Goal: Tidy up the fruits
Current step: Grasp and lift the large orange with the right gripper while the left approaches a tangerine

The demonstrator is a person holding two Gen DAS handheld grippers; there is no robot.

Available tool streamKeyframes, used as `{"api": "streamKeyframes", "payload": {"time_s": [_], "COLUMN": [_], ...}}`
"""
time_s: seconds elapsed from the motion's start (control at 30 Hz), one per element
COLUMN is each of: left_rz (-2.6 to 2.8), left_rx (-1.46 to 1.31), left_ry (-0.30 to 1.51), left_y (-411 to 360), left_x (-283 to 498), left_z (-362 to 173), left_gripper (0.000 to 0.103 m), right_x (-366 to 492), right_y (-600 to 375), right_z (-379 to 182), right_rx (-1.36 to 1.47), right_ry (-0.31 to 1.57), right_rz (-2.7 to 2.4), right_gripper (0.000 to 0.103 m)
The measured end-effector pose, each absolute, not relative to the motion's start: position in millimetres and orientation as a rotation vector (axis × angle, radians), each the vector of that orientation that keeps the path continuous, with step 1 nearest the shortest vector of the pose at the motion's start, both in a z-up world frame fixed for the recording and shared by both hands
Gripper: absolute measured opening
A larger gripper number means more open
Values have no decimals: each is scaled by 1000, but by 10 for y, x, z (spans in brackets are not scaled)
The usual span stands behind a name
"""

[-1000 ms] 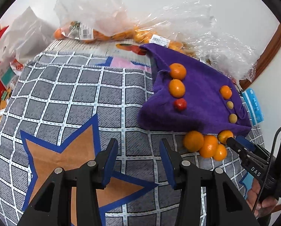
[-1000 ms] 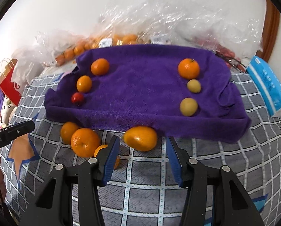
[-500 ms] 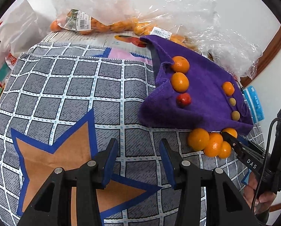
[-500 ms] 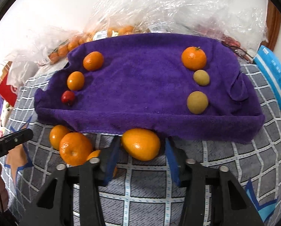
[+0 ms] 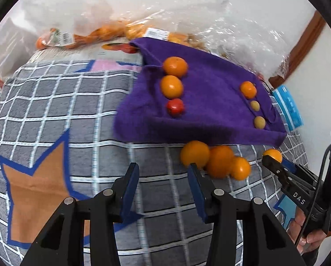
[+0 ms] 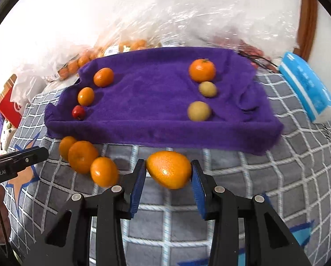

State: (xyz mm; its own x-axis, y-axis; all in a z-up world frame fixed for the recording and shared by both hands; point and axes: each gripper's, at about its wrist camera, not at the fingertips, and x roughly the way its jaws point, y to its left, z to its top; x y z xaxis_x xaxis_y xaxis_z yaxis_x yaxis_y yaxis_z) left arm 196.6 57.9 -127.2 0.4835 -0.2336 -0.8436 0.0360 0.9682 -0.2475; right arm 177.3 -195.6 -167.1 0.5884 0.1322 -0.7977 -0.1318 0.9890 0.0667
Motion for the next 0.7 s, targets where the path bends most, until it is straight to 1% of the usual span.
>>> {"api": "streamKeyframes", "payload": {"time_s": [0.3, 0.7], "left_rz": [-190, -199], "left_rx": [-163, -132], "left_ry": [1091, 1098], "left_y": [316, 117], "left_x": [2091, 2241], "left_z": [-1379, -1409], "left_gripper": [43, 42], "right_x": [1653, 1674], "right_y": [-2275, -2235], "right_z": [-1691, -1740], "right_rx": [35, 29], "right_ry": [933, 942], "right_rz": [108, 125], "right_gripper": [40, 40]}}
